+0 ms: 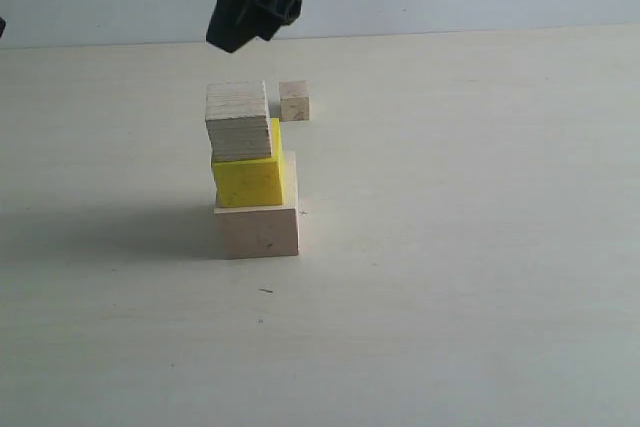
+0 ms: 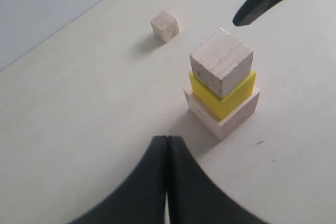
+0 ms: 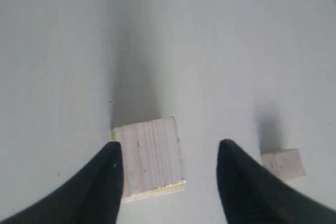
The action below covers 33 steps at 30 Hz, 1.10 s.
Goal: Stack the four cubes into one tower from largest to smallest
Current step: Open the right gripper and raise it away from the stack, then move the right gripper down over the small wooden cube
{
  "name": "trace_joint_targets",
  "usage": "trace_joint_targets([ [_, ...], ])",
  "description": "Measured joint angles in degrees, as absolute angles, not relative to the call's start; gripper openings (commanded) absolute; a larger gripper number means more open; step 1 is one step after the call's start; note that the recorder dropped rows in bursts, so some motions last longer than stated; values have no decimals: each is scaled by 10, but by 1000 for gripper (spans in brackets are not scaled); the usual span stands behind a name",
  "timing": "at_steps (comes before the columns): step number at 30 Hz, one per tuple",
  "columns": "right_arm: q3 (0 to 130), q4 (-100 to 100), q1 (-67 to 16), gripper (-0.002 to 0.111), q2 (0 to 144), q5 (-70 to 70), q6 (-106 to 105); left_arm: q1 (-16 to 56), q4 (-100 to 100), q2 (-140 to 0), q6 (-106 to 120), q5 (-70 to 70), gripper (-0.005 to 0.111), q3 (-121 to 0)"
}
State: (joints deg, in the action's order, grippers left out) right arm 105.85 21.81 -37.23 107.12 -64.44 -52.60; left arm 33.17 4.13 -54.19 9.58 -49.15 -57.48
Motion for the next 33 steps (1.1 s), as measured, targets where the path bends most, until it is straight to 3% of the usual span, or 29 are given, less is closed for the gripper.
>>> trace_joint_targets([
  [3,1059,216,-372,13,1054,-620,-495,332,41,-543,96,-470,0,-575],
  [7,1059,171,-372,0,1038,-582,-451,332,41,-564,90,-452,0,-575],
  [14,1059,17,-336,0,1037,-507,-265,332,41,-602,73,-449,0,-575],
  [22,1059,6,-223,0,1081,-490,-250,332,98,-602,8,-449,0,-575],
  [33,1059,328,-113,0,1236,-473,-529,332,116,-602,-86,-449,0,-575],
])
